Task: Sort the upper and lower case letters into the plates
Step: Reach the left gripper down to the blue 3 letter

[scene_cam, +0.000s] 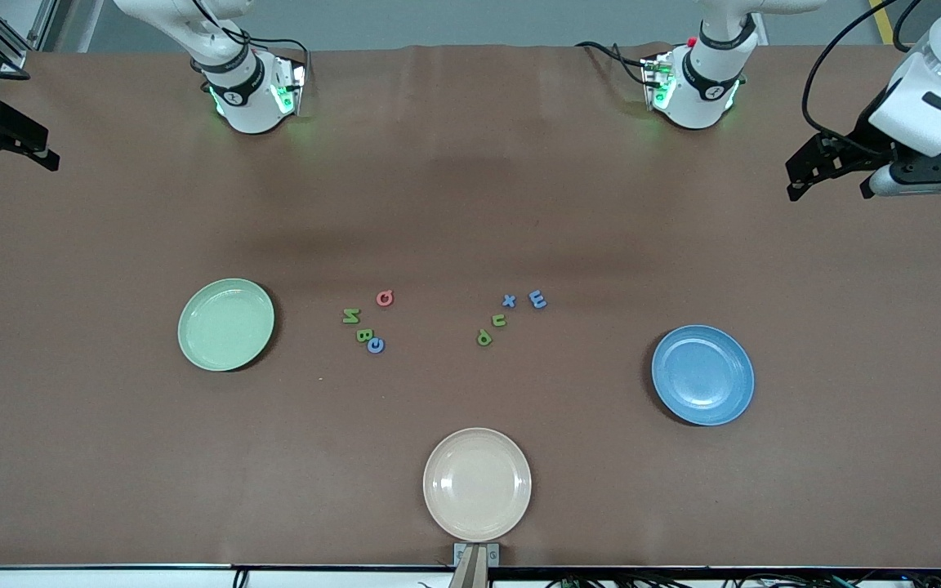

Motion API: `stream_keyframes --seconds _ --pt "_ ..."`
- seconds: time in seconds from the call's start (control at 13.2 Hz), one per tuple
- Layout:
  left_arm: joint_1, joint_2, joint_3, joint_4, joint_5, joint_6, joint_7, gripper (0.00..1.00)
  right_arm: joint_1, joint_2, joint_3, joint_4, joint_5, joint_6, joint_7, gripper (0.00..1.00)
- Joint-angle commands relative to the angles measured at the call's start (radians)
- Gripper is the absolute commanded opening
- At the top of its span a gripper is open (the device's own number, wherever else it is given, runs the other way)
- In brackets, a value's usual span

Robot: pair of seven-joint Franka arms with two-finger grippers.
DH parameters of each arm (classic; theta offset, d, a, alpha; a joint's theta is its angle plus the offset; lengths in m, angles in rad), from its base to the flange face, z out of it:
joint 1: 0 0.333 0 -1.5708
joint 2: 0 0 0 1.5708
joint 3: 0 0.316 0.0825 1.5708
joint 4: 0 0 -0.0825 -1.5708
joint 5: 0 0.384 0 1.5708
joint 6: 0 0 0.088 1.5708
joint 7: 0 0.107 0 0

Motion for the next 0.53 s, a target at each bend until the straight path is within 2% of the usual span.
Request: stream_keyframes --seconds 0.0,0.23,0.46 --pt "0.0 0.028 0.005 0.056 0.014 -0.041 -0.003 1.0 -0.002 -0.027 -0.001 -0.022 0.006 0.005 -0.016 1.0" --pt "-0.003 0.109 0.002 0.139 0.018 -0.044 -0.002 1.0 -0.002 -0.027 -0.001 -0.022 0.004 0.005 -0.013 1.0" --pt "-0.038 0.205 -0.034 0.138 0.003 -0.016 -0.037 1.0 -0.002 -0.027 0.001 -0.019 0.006 -0.002 -0.011 1.0"
